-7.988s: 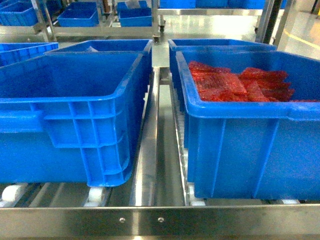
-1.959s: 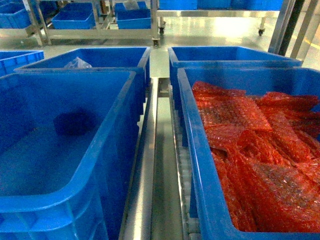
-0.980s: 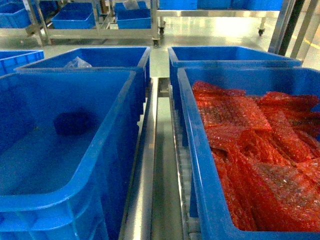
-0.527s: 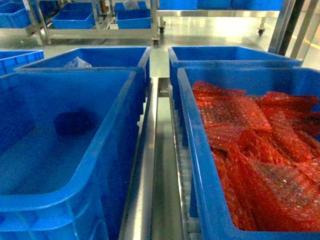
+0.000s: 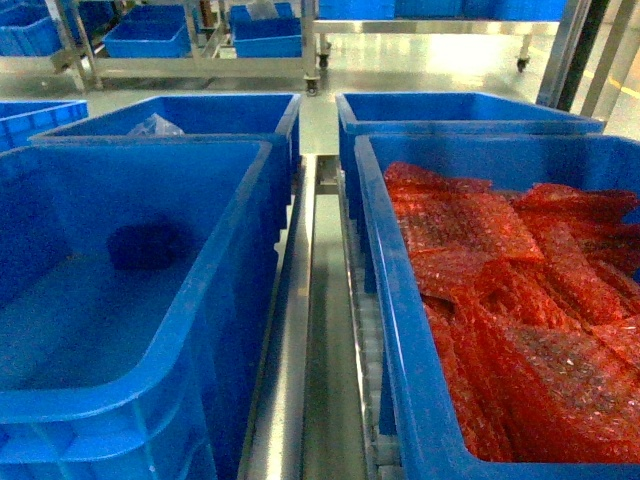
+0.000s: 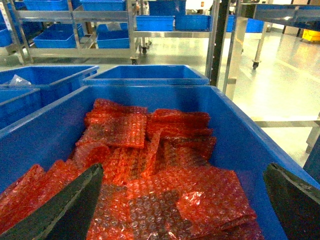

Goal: Pick blue part to blue bin on bottom shelf

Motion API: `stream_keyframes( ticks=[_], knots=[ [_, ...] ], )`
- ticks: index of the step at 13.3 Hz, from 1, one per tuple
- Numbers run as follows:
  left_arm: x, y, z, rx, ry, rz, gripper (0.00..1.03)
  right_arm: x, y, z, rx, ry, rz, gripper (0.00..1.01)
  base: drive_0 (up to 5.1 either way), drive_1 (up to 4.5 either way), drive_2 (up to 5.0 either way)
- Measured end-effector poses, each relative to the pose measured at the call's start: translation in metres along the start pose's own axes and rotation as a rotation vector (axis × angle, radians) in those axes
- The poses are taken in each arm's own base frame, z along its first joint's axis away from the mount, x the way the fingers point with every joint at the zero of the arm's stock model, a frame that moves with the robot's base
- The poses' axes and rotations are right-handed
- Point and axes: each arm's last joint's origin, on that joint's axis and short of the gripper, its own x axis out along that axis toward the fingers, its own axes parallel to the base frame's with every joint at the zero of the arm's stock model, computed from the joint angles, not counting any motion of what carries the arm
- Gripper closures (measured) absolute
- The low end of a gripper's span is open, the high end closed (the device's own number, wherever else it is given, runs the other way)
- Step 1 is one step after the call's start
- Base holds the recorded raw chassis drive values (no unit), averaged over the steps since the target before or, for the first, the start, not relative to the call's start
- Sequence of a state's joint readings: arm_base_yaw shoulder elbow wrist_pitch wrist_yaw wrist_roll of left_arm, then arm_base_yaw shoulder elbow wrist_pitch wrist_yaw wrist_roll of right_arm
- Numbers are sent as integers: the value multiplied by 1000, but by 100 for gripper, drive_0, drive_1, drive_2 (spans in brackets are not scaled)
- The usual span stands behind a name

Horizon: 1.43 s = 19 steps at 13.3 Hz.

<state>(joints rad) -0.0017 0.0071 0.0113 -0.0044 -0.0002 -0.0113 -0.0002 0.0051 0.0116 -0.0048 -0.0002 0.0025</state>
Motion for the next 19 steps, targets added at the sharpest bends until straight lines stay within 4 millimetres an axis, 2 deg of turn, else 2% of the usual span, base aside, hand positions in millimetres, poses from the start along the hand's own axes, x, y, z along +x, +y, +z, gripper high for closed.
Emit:
stream_keyframes(
  ticks=[19],
  knots=[
    [0, 0, 0, 0, 0, 0, 5, 0, 0, 0, 0, 0, 0, 3, 0, 0, 0]
  ],
)
